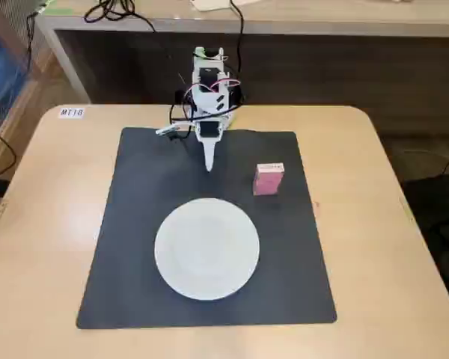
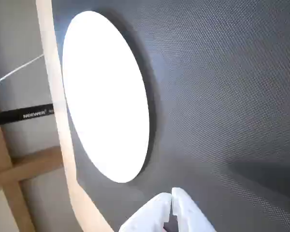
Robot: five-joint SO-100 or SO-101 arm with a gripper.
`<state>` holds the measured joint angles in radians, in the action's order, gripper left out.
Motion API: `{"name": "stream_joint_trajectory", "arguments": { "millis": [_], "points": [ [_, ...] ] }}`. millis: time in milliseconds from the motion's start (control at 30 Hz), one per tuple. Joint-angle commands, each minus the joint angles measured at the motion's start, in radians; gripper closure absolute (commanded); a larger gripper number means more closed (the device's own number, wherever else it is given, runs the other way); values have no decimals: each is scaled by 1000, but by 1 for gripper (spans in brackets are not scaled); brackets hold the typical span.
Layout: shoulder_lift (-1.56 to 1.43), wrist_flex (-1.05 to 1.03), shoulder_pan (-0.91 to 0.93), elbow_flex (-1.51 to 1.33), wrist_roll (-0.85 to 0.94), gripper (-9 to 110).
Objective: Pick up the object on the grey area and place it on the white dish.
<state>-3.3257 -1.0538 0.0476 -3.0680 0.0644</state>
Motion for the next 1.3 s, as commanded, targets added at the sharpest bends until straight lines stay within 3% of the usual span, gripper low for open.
{"name": "stream_joint_trajectory", "arguments": {
  "millis": [0,333,533,833,1067,1267],
  "points": [
    [-26,34,-71,-11,-84,101],
    [-26,15,-72,2,-67,101],
    [25,-35,-103,365,-9,102],
    [644,-87,-238,1108,54,102],
    [1040,-201,-445,1396,-32,102],
    [1424,-448,-572,1744,-84,102]
  ]
}}
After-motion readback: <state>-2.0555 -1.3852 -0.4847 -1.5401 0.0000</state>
